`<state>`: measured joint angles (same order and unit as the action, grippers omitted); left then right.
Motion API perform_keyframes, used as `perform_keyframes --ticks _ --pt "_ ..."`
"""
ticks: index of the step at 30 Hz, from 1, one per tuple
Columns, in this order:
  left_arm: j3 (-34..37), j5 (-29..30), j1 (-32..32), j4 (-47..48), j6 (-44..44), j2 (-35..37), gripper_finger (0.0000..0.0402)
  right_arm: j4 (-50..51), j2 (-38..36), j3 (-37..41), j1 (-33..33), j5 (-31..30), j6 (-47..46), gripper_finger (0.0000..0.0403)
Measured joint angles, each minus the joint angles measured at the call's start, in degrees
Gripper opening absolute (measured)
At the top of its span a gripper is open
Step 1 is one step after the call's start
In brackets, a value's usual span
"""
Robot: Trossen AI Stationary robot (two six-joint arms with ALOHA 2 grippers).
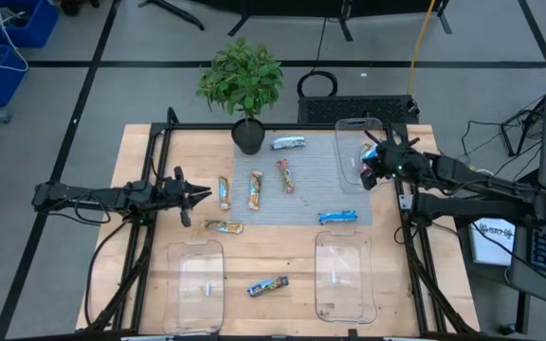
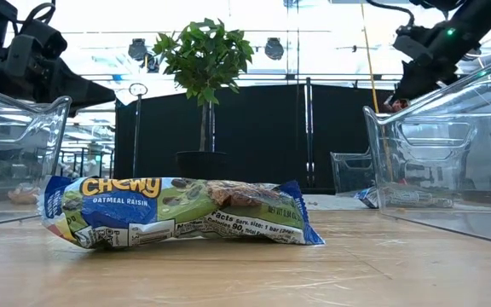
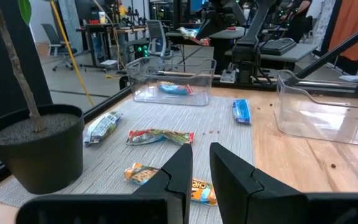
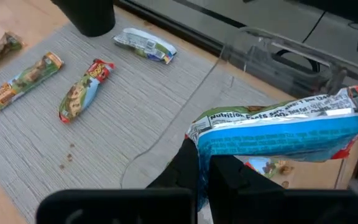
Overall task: Pick and place Granola Bars by type
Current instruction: Put the right red granola bar into the top transparent bin
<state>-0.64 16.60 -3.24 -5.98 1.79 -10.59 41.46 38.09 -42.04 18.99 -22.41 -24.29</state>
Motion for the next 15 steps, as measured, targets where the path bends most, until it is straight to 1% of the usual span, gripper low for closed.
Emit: perform_keyframes --ticks 3,6,8,12,15 --pt "0.00 0.02 0.01 -0.22 -0.02 0.00 0.0063 -5.53 0.00 0.00 1.71 0.65 2.56 0.0002" --pt "0.00 0.04 -0.01 -0.22 -0.08 0.00 0.0063 -12.38 0.04 0.00 4.91 5.68 5.78 0.0002" --pt "0.00 0.06 0.00 -0.22 -0.08 0.00 0.0063 -15.05 0.04 0.00 7.61 9.33 7.33 0.0002" --pt "0.00 0.07 0.01 -0.20 -0.35 -0.01 0.0063 -16.27 0.04 0.35 14.19 15.08 10.00 0.0002" --pt "0.00 0.09 0.00 -0.22 -1.20 0.00 0.0063 -18.67 0.04 2.40 19.87 20.48 11.66 0.0002"
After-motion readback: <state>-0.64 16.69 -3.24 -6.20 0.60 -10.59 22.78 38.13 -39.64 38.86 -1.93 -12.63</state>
